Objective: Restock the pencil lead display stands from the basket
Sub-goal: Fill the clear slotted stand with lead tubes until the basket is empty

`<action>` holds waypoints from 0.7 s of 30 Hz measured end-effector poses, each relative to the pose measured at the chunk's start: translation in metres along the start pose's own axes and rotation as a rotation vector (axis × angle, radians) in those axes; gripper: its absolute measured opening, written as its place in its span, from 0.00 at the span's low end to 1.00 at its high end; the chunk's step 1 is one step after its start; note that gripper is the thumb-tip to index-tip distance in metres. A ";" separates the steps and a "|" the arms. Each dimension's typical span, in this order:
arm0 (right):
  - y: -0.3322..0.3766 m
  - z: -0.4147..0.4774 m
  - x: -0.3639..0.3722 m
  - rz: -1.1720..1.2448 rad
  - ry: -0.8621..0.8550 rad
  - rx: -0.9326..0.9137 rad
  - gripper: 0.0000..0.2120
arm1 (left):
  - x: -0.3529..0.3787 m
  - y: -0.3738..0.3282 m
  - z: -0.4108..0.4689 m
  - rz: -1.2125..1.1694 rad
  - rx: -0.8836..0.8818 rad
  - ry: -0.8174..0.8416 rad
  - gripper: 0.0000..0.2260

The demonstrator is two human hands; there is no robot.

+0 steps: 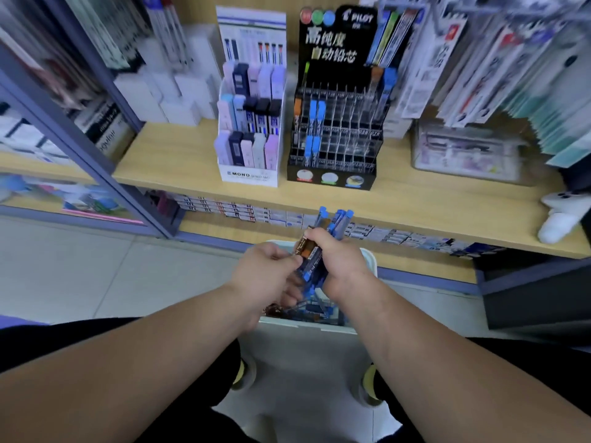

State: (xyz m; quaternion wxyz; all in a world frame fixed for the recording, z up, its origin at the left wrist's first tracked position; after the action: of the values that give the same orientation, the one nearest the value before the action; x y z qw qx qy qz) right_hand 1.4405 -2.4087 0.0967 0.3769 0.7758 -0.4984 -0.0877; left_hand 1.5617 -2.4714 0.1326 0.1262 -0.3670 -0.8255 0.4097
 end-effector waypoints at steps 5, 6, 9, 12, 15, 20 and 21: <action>0.026 -0.024 -0.008 0.033 0.010 -0.016 0.07 | 0.010 -0.028 -0.022 0.013 0.106 -0.058 0.05; 0.032 -0.027 -0.007 0.041 0.025 -0.014 0.08 | 0.012 -0.034 -0.026 -0.008 0.120 -0.071 0.05; 0.051 -0.032 0.000 0.051 0.086 -0.019 0.09 | 0.016 -0.054 -0.035 -0.090 0.158 -0.141 0.04; 0.070 -0.034 0.006 0.072 0.106 -0.064 0.09 | 0.018 -0.074 -0.040 -0.184 0.191 -0.193 0.04; 0.082 -0.036 0.009 0.092 0.113 -0.073 0.08 | 0.022 -0.089 -0.044 -0.243 0.209 -0.198 0.05; 0.101 -0.031 0.009 0.152 0.063 -0.100 0.06 | 0.032 -0.105 -0.043 -0.324 0.213 -0.161 0.05; 0.105 -0.029 0.009 0.155 0.046 -0.112 0.07 | 0.033 -0.108 -0.041 -0.343 0.216 -0.157 0.05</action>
State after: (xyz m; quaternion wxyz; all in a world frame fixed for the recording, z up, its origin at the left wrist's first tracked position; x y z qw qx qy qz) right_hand 1.3860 -2.4246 0.1898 0.4368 0.7143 -0.5425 -0.0682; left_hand 1.5053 -2.4670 0.2380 0.1678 -0.1726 -0.8345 0.4956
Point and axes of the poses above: each hand's wrist, its own z-axis towards the middle knuckle, its own x-axis out of the palm, y = z × x, the point moved 5 cm from there along z, towards the middle knuckle, and after that the axes turned 1 degree about z, right-handed, at the moved point
